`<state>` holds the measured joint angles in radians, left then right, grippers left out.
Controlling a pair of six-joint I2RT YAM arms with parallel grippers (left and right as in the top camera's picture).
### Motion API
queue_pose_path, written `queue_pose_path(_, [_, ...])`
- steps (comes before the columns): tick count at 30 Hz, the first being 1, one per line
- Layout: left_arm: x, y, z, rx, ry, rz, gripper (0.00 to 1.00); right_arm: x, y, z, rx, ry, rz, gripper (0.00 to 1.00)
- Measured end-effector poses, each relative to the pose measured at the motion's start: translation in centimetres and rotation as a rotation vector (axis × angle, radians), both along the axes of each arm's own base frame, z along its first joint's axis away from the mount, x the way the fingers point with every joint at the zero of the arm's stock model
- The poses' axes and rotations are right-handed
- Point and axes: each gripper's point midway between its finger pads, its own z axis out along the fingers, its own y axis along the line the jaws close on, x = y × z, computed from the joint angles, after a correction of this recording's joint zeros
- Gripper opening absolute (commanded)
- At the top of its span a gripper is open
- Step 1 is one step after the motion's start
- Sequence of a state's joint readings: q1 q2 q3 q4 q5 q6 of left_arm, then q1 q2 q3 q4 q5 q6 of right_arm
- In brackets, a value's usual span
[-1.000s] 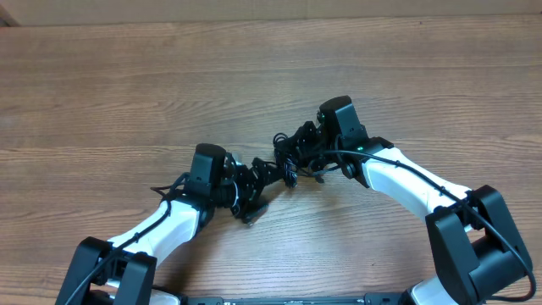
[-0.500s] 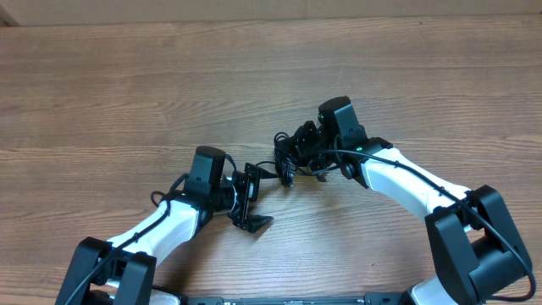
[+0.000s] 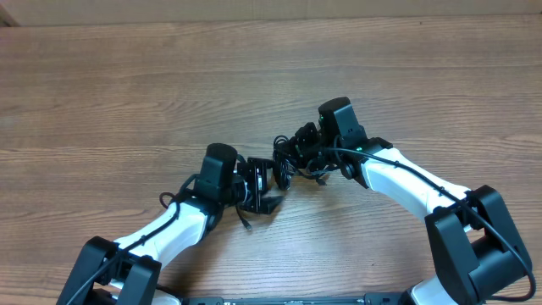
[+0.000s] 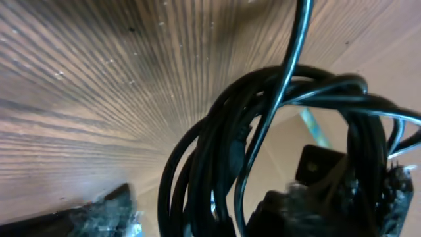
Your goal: Untangle cables
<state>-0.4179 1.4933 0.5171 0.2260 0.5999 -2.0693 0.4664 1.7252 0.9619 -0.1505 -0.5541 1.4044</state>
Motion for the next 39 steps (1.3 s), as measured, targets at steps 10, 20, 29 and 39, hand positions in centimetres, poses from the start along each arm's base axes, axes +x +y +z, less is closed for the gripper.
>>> queue_pose_path(10, [0.0,0.1,-0.3,0.016,0.006,0.014,0.38,-0.1,0.4,0.1,0.019,0.042,-0.034,0.04])
queue_pose_path(20, [0.1,0.3,-0.5,0.022,0.02,0.034,0.04,-0.8,1.3,-0.1,0.012,0.067,-0.046,0.04])
queue_pose_path(29, [0.1,0.7,-1.0,0.091,-0.067,-0.025,0.04,-0.8,1.2,-0.3,-0.019,0.021,-0.018,0.21])
queue_pose_path(39, [-0.4,2.6,-2.3,0.256,-0.297,-0.262,0.04,0.6,-2.5,-1.5,-0.17,-0.171,0.119,0.57])
